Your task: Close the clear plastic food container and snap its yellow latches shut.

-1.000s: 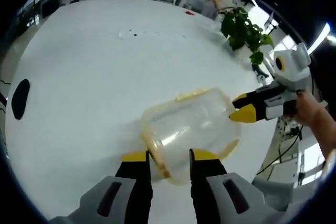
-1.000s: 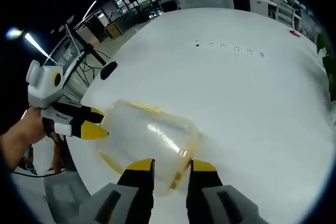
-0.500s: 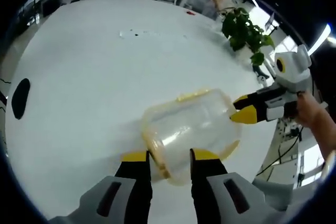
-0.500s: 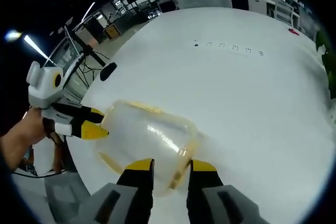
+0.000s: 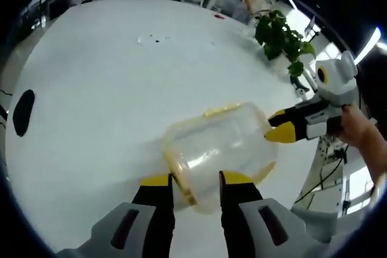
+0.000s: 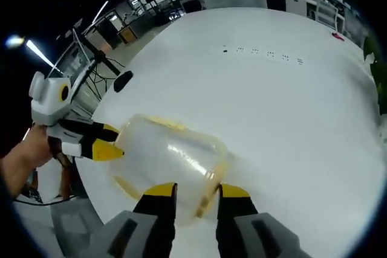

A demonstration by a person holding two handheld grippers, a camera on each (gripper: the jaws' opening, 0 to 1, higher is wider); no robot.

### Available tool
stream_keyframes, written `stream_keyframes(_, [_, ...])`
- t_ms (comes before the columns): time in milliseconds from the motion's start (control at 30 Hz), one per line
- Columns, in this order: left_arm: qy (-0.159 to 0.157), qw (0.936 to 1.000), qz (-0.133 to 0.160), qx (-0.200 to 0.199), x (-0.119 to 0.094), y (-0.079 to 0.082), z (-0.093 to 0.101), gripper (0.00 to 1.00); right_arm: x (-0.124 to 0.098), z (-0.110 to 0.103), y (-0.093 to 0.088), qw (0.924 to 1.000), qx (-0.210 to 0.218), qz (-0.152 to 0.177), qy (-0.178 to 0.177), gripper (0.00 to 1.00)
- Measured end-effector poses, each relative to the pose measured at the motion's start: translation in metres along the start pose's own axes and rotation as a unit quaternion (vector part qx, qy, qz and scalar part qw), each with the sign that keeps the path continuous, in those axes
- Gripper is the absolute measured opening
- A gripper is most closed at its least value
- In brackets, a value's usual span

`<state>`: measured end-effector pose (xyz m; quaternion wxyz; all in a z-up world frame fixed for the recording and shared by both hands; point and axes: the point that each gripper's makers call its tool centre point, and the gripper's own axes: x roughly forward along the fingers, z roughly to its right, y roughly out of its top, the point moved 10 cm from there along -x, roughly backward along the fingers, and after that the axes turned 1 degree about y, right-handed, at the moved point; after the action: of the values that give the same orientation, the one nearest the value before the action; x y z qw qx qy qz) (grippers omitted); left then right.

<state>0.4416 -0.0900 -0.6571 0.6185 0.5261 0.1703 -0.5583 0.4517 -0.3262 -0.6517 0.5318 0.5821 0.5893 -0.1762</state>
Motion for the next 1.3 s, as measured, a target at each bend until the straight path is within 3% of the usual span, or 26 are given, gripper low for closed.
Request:
stream_keyframes(300, [-0.008,1.0,-0.002,-0.005,0.0,0.0,-0.001,0.28,-0.001,0.002,-0.001,1.0,-0.005,-0.002,0.008,0.25])
stream_keyframes(433, [-0.014,0.9997,-0.014,0.01,0.002,0.0,0.002,0.32,-0.002,0.001,0.001,0.9985,-0.054,-0.01,0.007,0.26])
stream_keyframes(767, [-0.016,0.9986,-0.018,0.046,0.0,-0.001,0.003,0.33,-0.004,-0.003,-0.001,0.9934,-0.111,-0.028,0.012,0.28])
stream_keyframes(1067, [-0.008,0.9931,-0.032,0.113,-0.002,0.002,0.006,0.36,-0.007,-0.003,-0.001,0.9859,-0.162,-0.041,0.005,0.28])
stream_keyframes(1300, [-0.005,0.9844,-0.042,0.171,-0.004,0.004,0.009,0.37,-0.01,-0.004,0.002,0.9792,-0.197,-0.049,0.003,0.26])
